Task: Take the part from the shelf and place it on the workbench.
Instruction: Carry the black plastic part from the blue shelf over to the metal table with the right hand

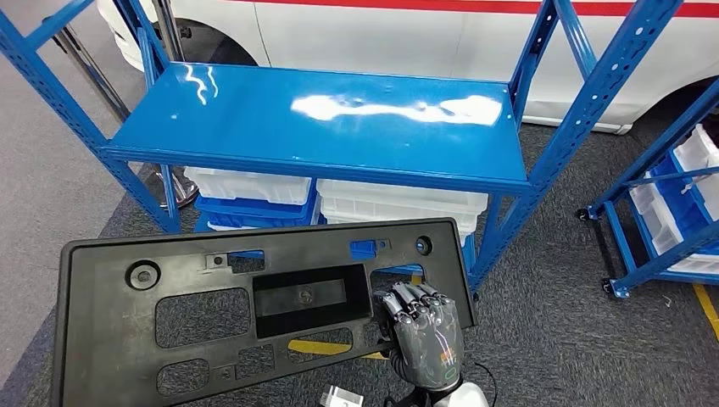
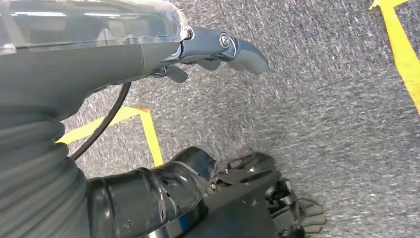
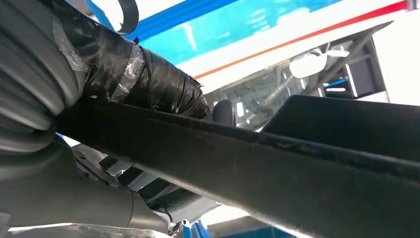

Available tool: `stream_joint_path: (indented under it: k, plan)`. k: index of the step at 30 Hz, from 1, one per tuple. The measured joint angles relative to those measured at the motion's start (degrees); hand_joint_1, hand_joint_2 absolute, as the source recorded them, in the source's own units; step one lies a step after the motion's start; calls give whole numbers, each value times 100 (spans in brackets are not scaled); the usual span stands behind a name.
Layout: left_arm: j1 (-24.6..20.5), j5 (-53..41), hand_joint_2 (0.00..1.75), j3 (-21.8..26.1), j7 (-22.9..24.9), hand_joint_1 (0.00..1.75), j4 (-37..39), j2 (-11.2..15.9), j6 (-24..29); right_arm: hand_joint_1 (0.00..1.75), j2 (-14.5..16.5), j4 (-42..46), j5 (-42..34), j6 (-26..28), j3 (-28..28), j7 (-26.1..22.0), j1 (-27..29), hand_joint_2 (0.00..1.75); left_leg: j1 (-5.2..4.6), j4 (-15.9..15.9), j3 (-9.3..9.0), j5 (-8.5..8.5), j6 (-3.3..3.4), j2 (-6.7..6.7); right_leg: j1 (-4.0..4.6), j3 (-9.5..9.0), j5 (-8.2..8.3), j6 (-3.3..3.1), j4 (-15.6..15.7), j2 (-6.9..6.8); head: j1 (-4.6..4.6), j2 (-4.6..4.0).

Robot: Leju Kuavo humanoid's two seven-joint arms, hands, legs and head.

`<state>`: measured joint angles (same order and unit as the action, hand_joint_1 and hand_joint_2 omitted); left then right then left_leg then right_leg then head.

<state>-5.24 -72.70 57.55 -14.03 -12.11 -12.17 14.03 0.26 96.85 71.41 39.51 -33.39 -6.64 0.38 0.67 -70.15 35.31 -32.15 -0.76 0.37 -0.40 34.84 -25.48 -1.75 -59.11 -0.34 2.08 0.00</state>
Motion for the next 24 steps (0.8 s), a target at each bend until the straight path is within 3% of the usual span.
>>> stream_joint_path:
  k: [2,3,4,5,6,7,8,9,11,13,16,18,21,22,23,24]
  plan:
    - [-9,0,175,-1,1,0,-1,1,1,175,0,-3,-20,1,1,-5,-1,175,-23,750,-469,158,65,-6,5,73,81,61,-21,2,-1,0]
    - [-10,-1,175,-1,2,0,-1,-2,2,175,-5,-2,-43,1,2,-22,-2,175,-27,1052,-606,238,138,1,7,129,52,128,-83,8,2,0]
    - [-15,-2,175,-1,2,0,-1,-4,2,175,-13,-2,-72,1,2,-42,-2,175,-32,1313,-688,324,220,10,6,243,-123,199,-329,14,5,0]
    - [-12,-3,175,-1,1,0,-1,-8,2,175,-24,-3,-103,2,1,-64,-2,175,-33,1345,-614,414,284,20,2,372,-360,262,-671,19,8,0]
    - [-10,-4,175,0,-1,0,0,-11,2,175,-36,-4,-138,2,0,-81,0,175,-22,1360,-537,493,330,32,-2,504,-634,301,-1078,26,11,0]
    - [-8,-4,175,0,-6,0,0,-11,2,175,-47,-9,-167,3,0,-87,1,175,-26,1345,-464,532,338,34,-10,584,-807,318,-1422,26,11,0]
    - [-5,-5,175,0,-10,0,0,-11,4,175,-58,-15,-192,3,-1,-91,2,175,-28,1330,-413,554,332,37,-18,553,-799,327,-1521,26,10,0]
    - [-3,-6,175,0,-16,0,0,-11,7,175,-69,-20,-219,3,0,-92,1,175,-28,1310,-371,574,324,44,-26,407,-691,328,-1390,22,11,0]
    - [-2,-6,175,0,-28,0,0,-12,9,175,-89,-25,-254,3,0,-92,-9,175,-31,1261,-313,593,302,62,-27,-111,-439,297,-649,-35,11,0]
    - [0,-4,175,0,-40,0,0,-18,9,175,-99,-23,-275,3,0,-92,-23,175,-44,1220,-278,608,258,89,14,-453,-350,239,-62,-113,10,0]
    - [-7,-2,175,0,-47,0,0,-22,11,175,-116,-21,-308,3,0,-90,-29,175,-50,1215,-256,643,159,141,37,-449,-328,158,70,-89,9,0]
    - [-6,-2,175,0,-48,0,0,-22,12,175,-126,-20,-334,3,-1,-85,-31,175,-44,1075,-190,504,92,109,2,-430,-266,77,121,-47,7,0]
    - [2,-4,175,0,-47,0,0,-22,13,175,-130,-21,-357,3,-1,-78,-29,175,-19,113,201,-78,26,23,-10,-373,-203,6,139,4,-1,0]
    - [4,-4,175,0,-46,0,0,-22,13,175,-132,-22,-361,3,-1,-76,-26,175,-9,-205,325,-190,11,17,-8,-355,-193,4,132,27,0,0]
    - [6,-3,175,0,-45,0,0,-21,13,175,-134,-23,-364,3,-1,-74,-23,175,0,-356,372,-188,0,16,-9,-343,-187,7,123,54,0,0]
    - [8,-3,175,0,-43,0,0,-21,14,175,-136,-24,-366,3,-1,-73,-20,175,9,-276,309,-68,-5,14,-11,-335,-185,12,109,88,0,0]
